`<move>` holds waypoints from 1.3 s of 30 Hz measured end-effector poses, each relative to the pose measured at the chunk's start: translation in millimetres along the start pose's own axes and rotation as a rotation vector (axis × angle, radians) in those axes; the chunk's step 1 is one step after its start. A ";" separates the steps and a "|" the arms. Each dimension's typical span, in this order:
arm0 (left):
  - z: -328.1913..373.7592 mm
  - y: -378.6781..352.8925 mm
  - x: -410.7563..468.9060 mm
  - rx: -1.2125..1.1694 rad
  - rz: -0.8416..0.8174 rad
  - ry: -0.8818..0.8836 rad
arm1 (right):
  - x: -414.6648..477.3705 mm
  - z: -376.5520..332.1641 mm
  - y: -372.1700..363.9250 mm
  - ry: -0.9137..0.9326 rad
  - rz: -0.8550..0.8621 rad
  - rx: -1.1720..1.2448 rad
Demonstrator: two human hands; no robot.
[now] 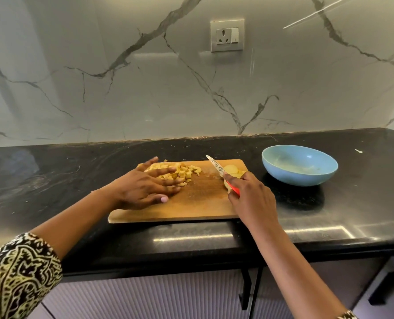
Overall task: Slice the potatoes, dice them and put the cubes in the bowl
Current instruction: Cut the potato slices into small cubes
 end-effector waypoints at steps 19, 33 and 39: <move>-4.9 22.9 152.0 -0.536 0.241 0.334 | 11.3 57.1 16.6 -0.216 0.012 0.484; -14.1 27.8 167.0 -0.694 0.498 0.393 | 12.0 55.3 13.5 -0.163 -0.011 0.540; -23.8 40.8 138.7 -0.901 0.685 0.533 | 11.0 53.3 15.0 -0.169 -0.003 0.532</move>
Point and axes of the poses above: each hand's wrist, its own x-axis towards the middle knuckle, its own y-axis out of the back of the hand, z = x × y, the point moved 4 cm from there along x, towards the middle knuckle, and after that the axes turned 14 degrees about -y, right-handed, at the moved point
